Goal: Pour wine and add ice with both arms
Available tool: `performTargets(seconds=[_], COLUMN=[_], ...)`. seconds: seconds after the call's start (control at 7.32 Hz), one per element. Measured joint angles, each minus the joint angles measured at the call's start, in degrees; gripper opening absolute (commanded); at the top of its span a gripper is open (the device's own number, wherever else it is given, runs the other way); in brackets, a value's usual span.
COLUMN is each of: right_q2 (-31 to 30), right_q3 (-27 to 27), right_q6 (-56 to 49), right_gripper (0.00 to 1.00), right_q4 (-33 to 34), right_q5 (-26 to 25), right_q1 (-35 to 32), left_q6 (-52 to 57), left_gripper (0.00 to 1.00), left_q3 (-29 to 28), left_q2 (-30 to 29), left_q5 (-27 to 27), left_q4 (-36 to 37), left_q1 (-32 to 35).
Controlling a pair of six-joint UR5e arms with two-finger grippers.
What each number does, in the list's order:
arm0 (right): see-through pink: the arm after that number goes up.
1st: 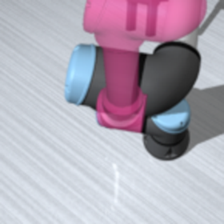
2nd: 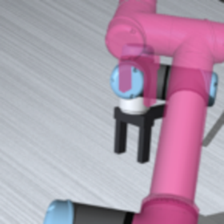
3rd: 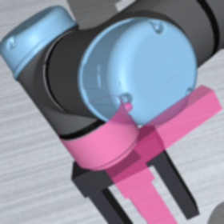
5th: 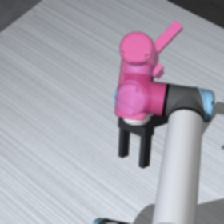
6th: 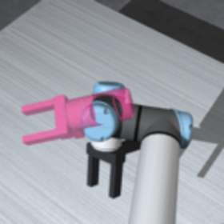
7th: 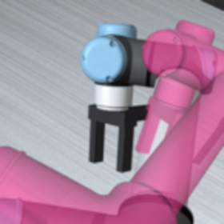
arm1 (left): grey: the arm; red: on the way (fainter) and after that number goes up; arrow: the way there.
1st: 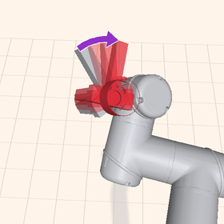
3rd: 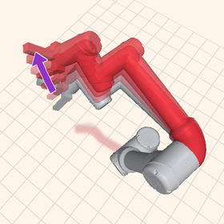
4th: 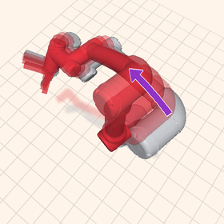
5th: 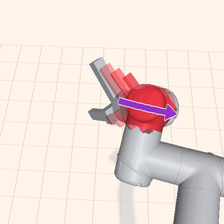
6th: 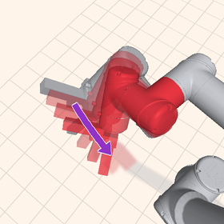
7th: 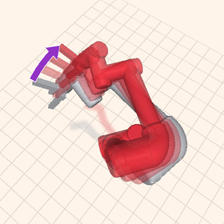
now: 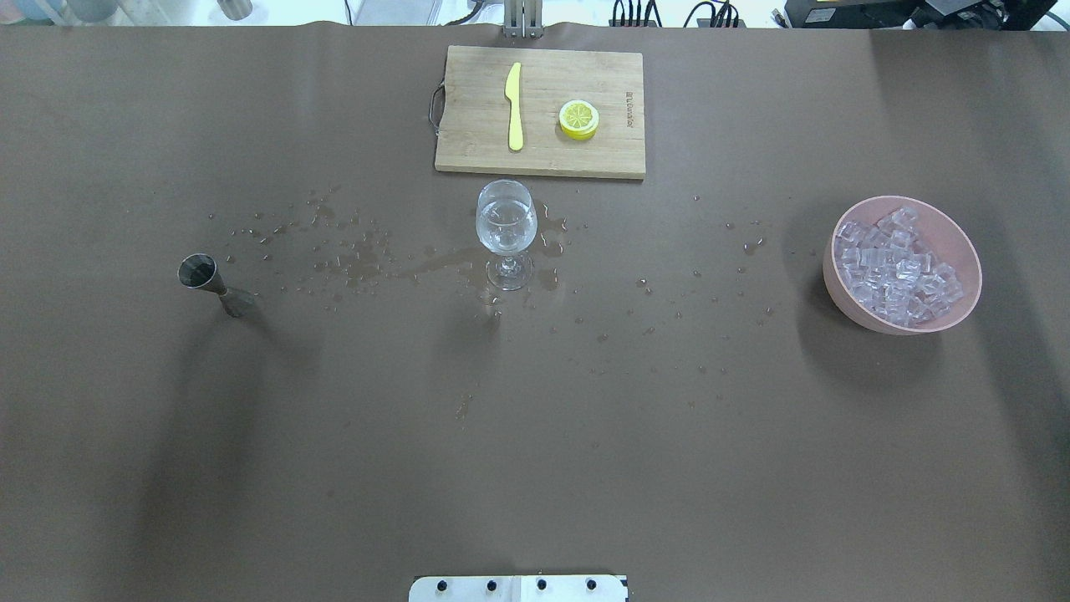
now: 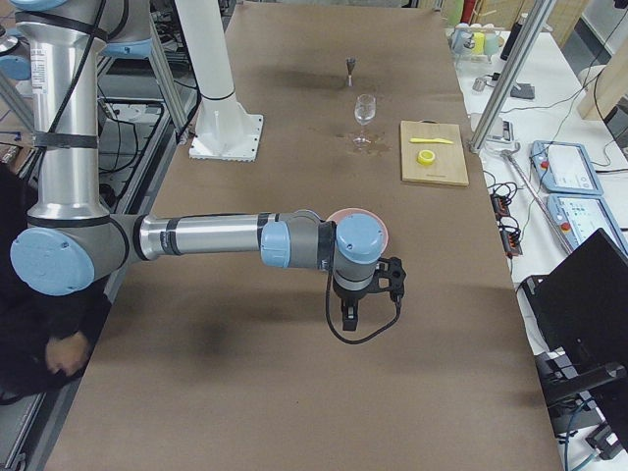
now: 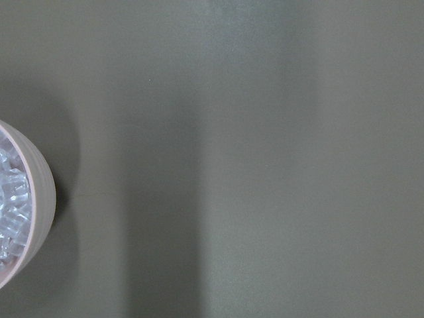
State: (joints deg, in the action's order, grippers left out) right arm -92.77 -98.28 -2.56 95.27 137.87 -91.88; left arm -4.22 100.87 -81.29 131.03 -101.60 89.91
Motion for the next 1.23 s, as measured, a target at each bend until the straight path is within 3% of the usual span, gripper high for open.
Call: performTargets(seconds=[1.23], right_q2=[0.48], right_q3=[-0.18], right_q6=[0.70], right_gripper=[1.00], right_q4=[0.52], right_q5=[1.25], right_q1=[-1.02], left_q6=[0.53], left_gripper=[0.98], left_q3=[1.01], left_q2=[0.34], left_q5=[0.23], left_q4=[-0.46], left_q1=[0.00])
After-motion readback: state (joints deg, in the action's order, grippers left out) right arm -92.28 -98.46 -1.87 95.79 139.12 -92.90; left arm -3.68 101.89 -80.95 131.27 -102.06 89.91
